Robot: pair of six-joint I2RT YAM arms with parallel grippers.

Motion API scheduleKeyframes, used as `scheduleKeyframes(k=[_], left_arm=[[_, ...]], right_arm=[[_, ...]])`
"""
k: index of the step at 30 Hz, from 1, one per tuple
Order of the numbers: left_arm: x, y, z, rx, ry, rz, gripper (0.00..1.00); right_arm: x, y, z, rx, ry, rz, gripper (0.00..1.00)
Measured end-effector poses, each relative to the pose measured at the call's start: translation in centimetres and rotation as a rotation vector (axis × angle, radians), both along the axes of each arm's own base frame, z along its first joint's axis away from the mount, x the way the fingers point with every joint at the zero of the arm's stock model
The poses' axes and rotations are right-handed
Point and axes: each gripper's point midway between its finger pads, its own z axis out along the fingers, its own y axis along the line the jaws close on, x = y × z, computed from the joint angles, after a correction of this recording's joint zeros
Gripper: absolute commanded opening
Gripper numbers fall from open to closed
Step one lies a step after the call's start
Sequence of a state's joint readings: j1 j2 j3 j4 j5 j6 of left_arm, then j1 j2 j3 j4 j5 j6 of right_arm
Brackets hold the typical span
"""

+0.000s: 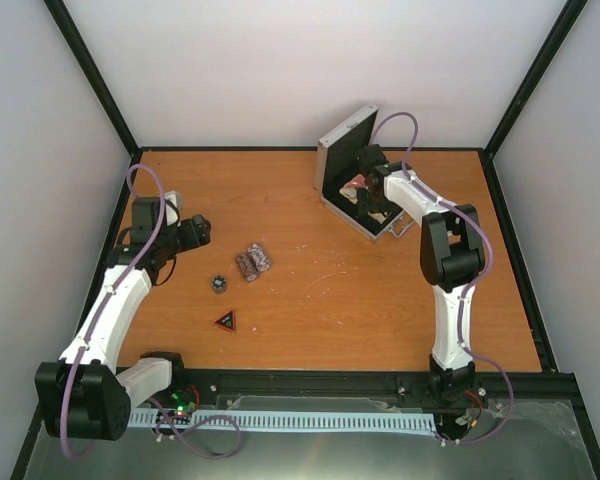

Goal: Pack up texas hold em set

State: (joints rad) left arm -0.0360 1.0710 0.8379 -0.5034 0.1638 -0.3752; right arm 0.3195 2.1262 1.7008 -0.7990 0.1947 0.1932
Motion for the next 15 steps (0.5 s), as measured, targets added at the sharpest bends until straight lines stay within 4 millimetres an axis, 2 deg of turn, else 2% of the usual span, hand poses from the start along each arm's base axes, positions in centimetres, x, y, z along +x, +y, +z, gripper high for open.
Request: scheduleKeyframes(k=[5,8,15], left_arm=[[0.7,0.0,0.0,0.002,-0.004,0.002,0.8],[1.0,0.0,-0.3,0.003,0.006,0.002,0.8],[2.0,0.1,-0.2,0.006,0.003,0.005,0.81]], right_arm=[[2.2,-0.6,1.3,-0.001,-0.039,-0.013,0.55],[3.0,-1.2,1.4,-0.005,-0.043,-0.024,0.55],[2.9,-2.0,0.3,-0.014,-0.005,-0.024,0.59]])
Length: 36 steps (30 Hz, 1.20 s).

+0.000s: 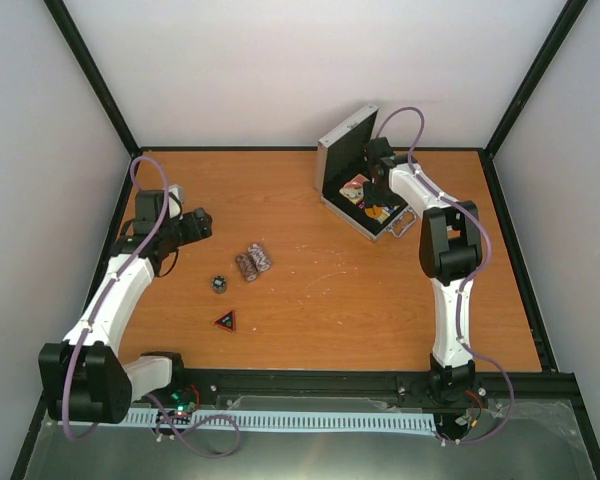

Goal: Pack up texas hold em set

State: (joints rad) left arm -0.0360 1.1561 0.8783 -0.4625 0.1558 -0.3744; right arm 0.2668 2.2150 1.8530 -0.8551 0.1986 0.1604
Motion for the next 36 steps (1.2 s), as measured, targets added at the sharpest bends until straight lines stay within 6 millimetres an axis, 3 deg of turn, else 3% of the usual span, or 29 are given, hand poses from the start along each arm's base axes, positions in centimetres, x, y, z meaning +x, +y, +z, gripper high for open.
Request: scheduleKeyframes(k=[3,6,8,10,15,17,19,23,26,30,36], left_arm=[[0.3,0.0,0.0,0.003,0.002,0.002,0.85],[0.4,0.1,0.0,0.011,0.002,0.002,0.95],[0.4,0.2,0.0,0.018,0.001,0.003,0.98],[0.3,0.3,-0.1,0.022,0.008,0.006,0.98],[-0.7,0.4,-0.5,0.024,0.017,0.009,0.99],[-1.3,0.4,-0.7,0.025,0.026,0.009,1.0],[-1.6,0.5,-0.8,0.026,0.031,0.011,1.0],[-2.2,0.4,-2.0,0.007,0.064,0.018,1.0],[-2.8,0.0,-3.2,-0.019,0.107,0.018,1.0],[-3.2,0.2,-3.5,-0.041,0.12,0.046,1.0],[-3.5,1.8,-2.7,-0.078,0.108,0.131,1.0]], right_arm=[[-0.3,0.3,-0.4,0.015,0.017,0.021,0.62],[-1.0,0.6,-0.8,0.035,0.039,0.048,0.65],[-1.5,0.8,-0.2,0.049,0.04,0.066,0.67],[-2.1,1.1,1.1,0.068,0.025,0.081,0.71],[-4.4,3.1,6.8,0.124,-0.067,0.158,0.76],[-6.1,5.5,8.6,0.145,-0.092,0.227,0.76],[-8.4,9.2,9.2,0.159,-0.1,0.335,0.77],[-15.2,18.0,6.6,0.177,-0.024,0.604,0.78],[-20.4,23.1,4.6,0.195,0.047,0.765,0.79],[-25.4,28.0,3.2,0.234,0.085,0.906,0.81],[-30.0,32.8,1.2,0.248,0.085,1.046,0.83]])
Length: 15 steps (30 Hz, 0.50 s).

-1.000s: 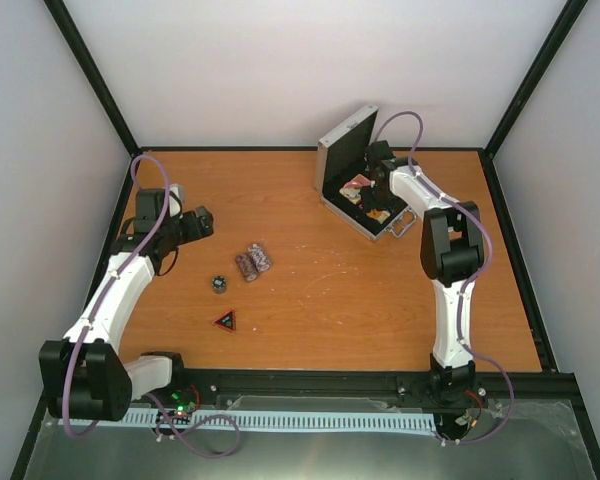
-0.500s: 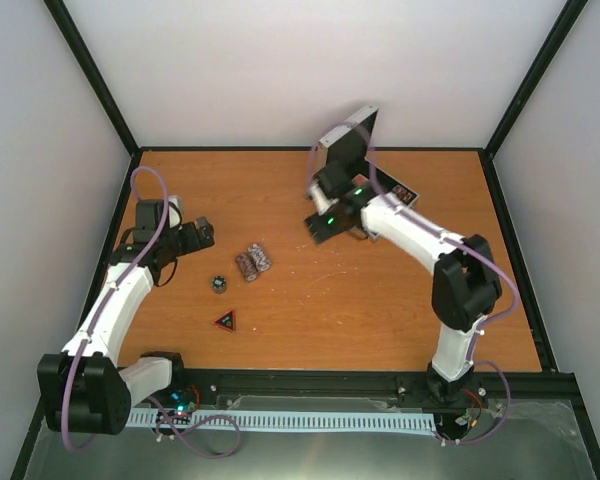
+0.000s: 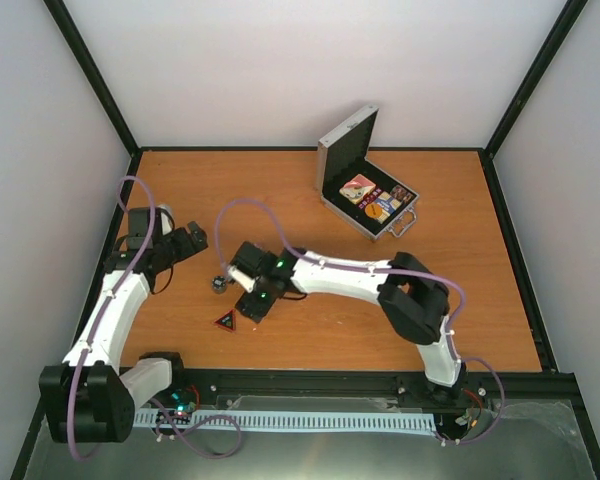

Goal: Pack up texas hold em set

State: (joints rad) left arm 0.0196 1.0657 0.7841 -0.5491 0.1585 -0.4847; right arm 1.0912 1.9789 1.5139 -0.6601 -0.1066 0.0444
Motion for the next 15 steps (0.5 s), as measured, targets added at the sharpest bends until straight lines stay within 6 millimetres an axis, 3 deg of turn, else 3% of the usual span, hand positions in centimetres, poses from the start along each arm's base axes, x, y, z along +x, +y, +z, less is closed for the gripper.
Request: scheduleKeyframes(k=[7,15], left_arm=[[-1.4,1.5,-0.1,0.012,0.03,0.073,1.0],[-2.2,2.3,-0.9,0.04,0.076,0.111,1.0]], right_arm=[[-3.9,3.2,-3.8,-0.032,-0.015,0.12,0.85],[-4.4,6.1,-3.7,0.004,-0.073,0.194,0.87]])
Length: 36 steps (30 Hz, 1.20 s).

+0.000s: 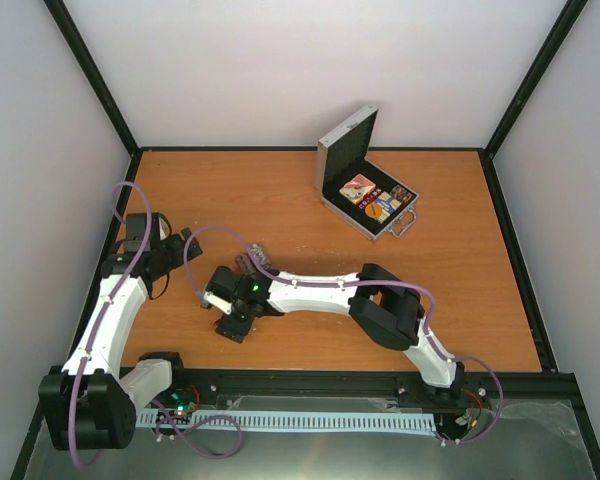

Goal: Pack up texas hold em set

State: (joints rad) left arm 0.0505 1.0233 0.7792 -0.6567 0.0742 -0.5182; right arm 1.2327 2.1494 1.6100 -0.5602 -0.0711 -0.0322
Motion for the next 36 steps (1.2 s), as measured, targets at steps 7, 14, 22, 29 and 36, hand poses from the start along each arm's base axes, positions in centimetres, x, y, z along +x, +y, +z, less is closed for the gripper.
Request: scheduleKeyframes(k=[7,14,22,29,36], left_arm=[[0.0,-0.1,0.2,-0.01,-0.008,0.006,1.0],[-0.1,-0.2,0.4,-0.016,-0.014,0.004,1.0],[-0.1,-0.4,0.4,-0.026,-0.015,-0.004,1.0],[-0.1,-0.4,0.4,-0.026,-0.015,-0.005,1.0],[-0.1,-0.5,0.4,-0.028,-0.015,-0.007,1.0]], right_arm=[[-0.5,0.4,-1.9,-0.035,-0.027,0.036,0.85],[-0.2,0.9,-2.0,-0.03,-0.035,0.032,0.82],[0.2,2.1,-2.0,-0.006,-0.039,0.025,0.73],[0.3,2.2,-2.1,0.002,-0.042,0.012,0.59],[0.8,0.3,-2.0,-0.006,-0.046,-0.036,0.57]])
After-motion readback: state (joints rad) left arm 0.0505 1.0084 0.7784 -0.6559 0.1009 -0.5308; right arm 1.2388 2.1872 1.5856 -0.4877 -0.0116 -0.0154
